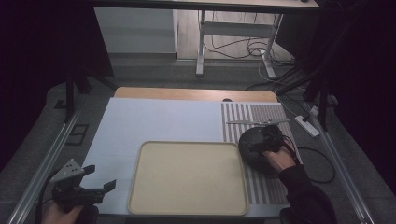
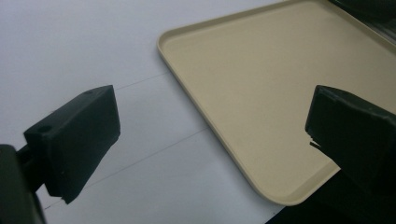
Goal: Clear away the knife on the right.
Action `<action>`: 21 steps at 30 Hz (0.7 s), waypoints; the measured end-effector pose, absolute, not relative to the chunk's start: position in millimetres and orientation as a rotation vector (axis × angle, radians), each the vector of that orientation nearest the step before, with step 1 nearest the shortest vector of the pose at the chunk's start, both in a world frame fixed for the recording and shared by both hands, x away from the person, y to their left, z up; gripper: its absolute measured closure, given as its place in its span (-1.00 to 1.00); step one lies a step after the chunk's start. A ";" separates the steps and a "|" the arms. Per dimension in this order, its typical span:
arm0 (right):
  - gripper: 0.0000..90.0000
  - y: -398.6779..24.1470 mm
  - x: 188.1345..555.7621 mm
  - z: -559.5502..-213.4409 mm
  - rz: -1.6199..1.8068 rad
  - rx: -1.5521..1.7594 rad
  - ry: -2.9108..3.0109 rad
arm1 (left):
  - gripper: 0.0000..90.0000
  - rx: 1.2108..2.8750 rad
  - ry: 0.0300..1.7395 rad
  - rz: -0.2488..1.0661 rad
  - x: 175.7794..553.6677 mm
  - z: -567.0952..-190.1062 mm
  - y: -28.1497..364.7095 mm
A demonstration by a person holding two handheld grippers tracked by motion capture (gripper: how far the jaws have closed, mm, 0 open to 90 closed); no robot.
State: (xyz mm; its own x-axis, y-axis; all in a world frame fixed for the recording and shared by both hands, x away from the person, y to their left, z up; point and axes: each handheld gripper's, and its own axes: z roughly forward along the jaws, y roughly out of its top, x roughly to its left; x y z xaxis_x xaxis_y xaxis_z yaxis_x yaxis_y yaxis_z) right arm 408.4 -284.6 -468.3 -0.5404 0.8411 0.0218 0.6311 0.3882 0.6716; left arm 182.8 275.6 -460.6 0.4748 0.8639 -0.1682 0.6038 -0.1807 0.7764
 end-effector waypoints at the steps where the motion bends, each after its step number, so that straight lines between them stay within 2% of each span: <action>1: -1.00 -284.6 408.4 -468.3 0.915 1.285 2.329 | -0.94 1.890 1.226 0.394 182.8 -460.6 275.6; 21: -1.00 -285.6 448.8 -481.3 0.782 1.389 2.316 | -0.93 1.892 1.225 0.395 182.8 -460.7 275.5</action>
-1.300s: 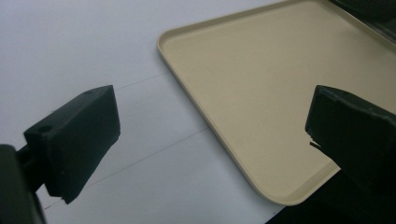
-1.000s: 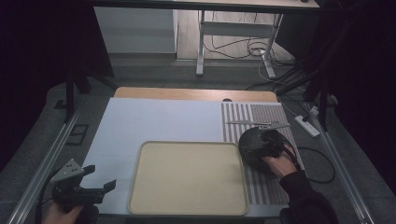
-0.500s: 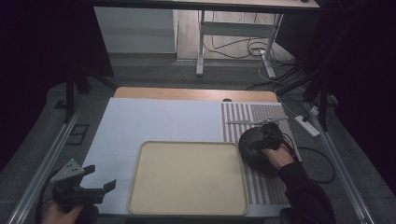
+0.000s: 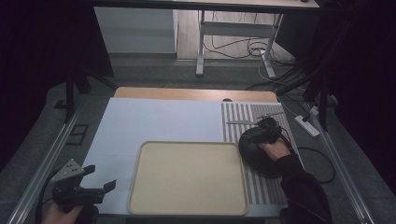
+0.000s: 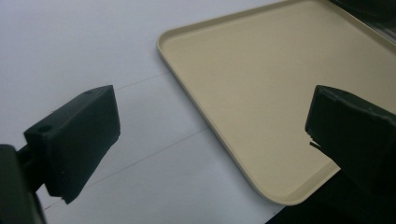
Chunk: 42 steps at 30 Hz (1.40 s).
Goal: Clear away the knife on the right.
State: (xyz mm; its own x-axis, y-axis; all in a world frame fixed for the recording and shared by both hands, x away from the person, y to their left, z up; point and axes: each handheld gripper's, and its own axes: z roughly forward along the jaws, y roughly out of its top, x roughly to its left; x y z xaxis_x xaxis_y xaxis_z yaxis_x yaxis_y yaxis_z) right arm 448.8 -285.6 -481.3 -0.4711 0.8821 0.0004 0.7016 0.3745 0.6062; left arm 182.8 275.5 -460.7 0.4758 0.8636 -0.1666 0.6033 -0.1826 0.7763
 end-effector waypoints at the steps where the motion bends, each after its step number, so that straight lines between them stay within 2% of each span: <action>1: -1.00 -285.5 450.6 -481.4 0.777 1.389 2.316 | -0.93 1.892 1.224 0.395 182.8 -460.7 275.4; 34: -1.00 -291.2 514.5 -488.5 0.665 1.485 2.251 | -0.93 1.897 1.221 0.397 182.9 -460.8 275.3; 37: -0.91 -295.0 520.1 -488.6 0.634 1.502 2.261 | -0.93 1.898 1.221 0.398 183.0 -460.7 275.1; 38: -0.82 -296.4 521.9 -488.1 0.628 1.504 2.259 | -0.93 1.899 1.221 0.397 183.0 -460.7 275.1; 39: -0.61 -299.3 525.1 -487.0 0.617 1.503 2.263 | -0.93 1.899 1.220 0.398 182.9 -460.7 274.9; 41: -0.41 -303.0 528.5 -485.7 0.626 1.504 2.259 | -0.93 1.900 1.219 0.398 182.9 -460.7 274.9; 42: -0.41 -303.0 528.5 -485.7 0.626 1.504 2.259 | -0.93 1.900 1.220 0.398 183.0 -460.7 275.0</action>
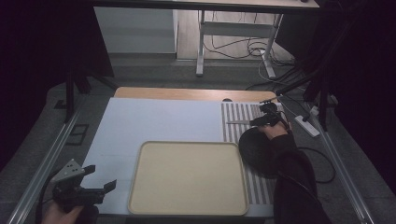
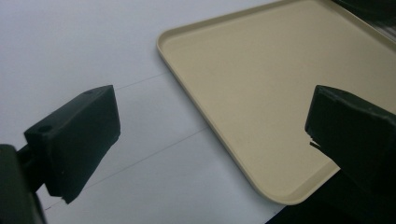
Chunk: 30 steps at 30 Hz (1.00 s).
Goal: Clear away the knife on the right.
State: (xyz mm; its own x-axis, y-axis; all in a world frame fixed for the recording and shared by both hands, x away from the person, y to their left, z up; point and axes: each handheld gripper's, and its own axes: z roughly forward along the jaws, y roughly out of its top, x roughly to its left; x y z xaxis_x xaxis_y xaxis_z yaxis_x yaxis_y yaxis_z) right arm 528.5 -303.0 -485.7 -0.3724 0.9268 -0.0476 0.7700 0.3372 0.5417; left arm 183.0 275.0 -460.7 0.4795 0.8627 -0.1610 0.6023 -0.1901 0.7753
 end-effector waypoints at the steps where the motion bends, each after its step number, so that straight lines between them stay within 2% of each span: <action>1: -0.19 -306.3 531.5 -484.4 0.626 1.506 2.252 | -0.93 1.899 1.221 0.397 183.1 -460.8 275.0; 2: -0.09 -307.8 533.1 -483.7 0.623 1.509 2.248 | -0.93 1.899 1.221 0.397 183.1 -460.8 275.0; 3: -0.09 -307.8 533.1 -483.7 0.623 1.509 2.248 | -0.93 1.898 1.221 0.397 183.1 -460.8 275.0; 4: 0.03 -309.3 534.8 -483.3 0.626 1.514 2.253 | -0.93 1.899 1.220 0.397 183.1 -460.8 275.0; 5: 0.24 -312.0 539.0 -482.5 0.596 1.528 2.267 | -0.93 1.901 1.220 0.398 183.2 -460.7 274.7; 6: 0.24 -312.0 539.0 -482.5 0.596 1.528 2.267 | -0.93 1.901 1.220 0.398 183.2 -460.7 274.7; 7: 0.36 -313.7 541.2 -482.2 0.580 1.543 2.266 | -0.93 1.902 1.220 0.398 183.2 -460.7 274.6; 8: 0.63 -317.8 545.9 -481.5 0.595 1.566 2.271 | -0.93 1.904 1.218 0.399 183.2 -460.7 274.5; 11: 0.97 -321.1 550.3 -481.3 0.572 1.542 2.275 | -0.93 1.902 1.219 0.399 183.2 -460.7 274.6; 20: 1.00 -335.2 565.3 -492.8 0.510 1.541 2.262 | -0.93 1.905 1.218 0.399 183.3 -460.7 274.4; 30: 1.00 -356.8 557.9 -495.1 0.498 1.599 2.291 | -0.93 1.913 1.215 0.405 183.0 -460.6 273.3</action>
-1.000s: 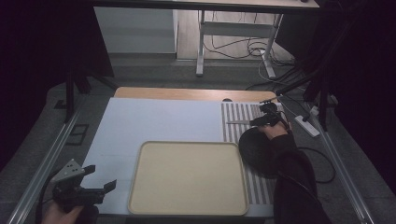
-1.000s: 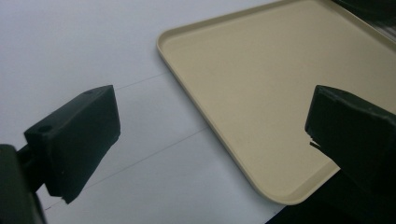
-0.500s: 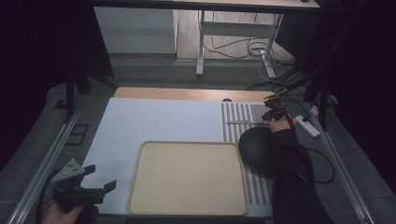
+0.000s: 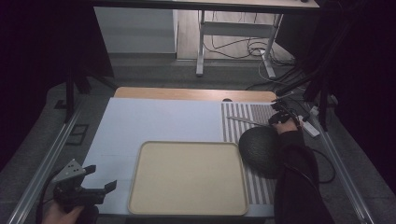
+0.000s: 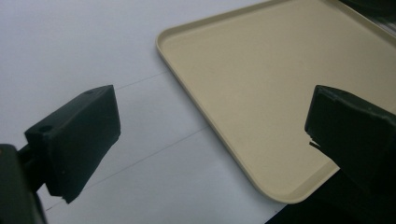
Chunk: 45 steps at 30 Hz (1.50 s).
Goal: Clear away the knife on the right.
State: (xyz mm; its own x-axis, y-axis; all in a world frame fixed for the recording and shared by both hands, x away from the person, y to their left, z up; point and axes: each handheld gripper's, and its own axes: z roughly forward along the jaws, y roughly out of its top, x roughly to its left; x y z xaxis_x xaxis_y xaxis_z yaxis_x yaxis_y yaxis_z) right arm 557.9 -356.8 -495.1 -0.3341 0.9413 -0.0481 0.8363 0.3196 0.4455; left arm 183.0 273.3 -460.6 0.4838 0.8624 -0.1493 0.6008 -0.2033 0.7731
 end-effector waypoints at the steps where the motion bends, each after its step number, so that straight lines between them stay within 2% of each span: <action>1: 1.00 -356.8 557.9 -495.1 0.498 1.599 2.291 | -0.93 1.913 1.215 0.405 183.0 -460.6 273.3; 16: 0.97 -369.3 539.6 -486.8 0.373 1.548 2.415 | -0.92 1.919 1.215 0.410 183.5 -460.4 272.3; 18: 0.74 -368.9 540.3 -481.9 0.443 1.570 2.376 | -0.92 1.922 1.213 0.411 183.6 -460.3 272.1; 19: 0.74 -368.9 540.3 -481.9 0.443 1.570 2.376 | -0.92 1.922 1.213 0.411 183.6 -460.3 272.1; 20: 0.64 -368.4 540.8 -478.6 0.470 1.576 2.356 | -0.92 1.922 1.214 0.411 183.6 -460.4 272.0; 22: 0.35 -364.7 541.8 -473.4 0.535 1.570 2.326 | -0.92 1.921 1.214 0.411 183.6 -460.4 272.2; 23: 0.12 -360.5 543.2 -472.0 0.561 1.580 2.330 | -0.92 1.921 1.214 0.410 183.6 -460.4 272.2; 25: -0.14 -354.7 545.7 -472.1 0.545 1.599 2.316 | -0.92 1.922 1.214 0.411 183.6 -460.4 272.0; 26: -0.14 -354.7 545.7 -472.1 0.545 1.599 2.316 | -0.92 1.922 1.214 0.411 183.6 -460.4 272.0; 27: -0.39 -348.2 548.0 -472.6 0.550 1.596 2.296 | -0.92 1.923 1.214 0.411 183.6 -460.4 272.0; 28: -0.50 -345.2 549.1 -472.8 0.546 1.588 2.285 | -0.92 1.923 1.213 0.411 183.6 -460.4 272.0; 29: -0.50 -345.2 549.1 -472.8 0.546 1.588 2.285 | -0.92 1.923 1.213 0.411 183.6 -460.4 272.0; 34: -0.98 -330.1 554.1 -478.5 0.514 1.589 2.292 | -0.92 1.923 1.213 0.411 183.7 -460.4 272.1; 42: -1.00 -324.2 560.4 -490.4 0.479 1.651 2.270 | -0.92 1.924 1.212 0.411 183.6 -460.4 272.0; 45: -0.92 -323.1 561.3 -496.4 0.466 1.639 2.299 | -0.92 1.926 1.211 0.412 183.6 -460.3 271.7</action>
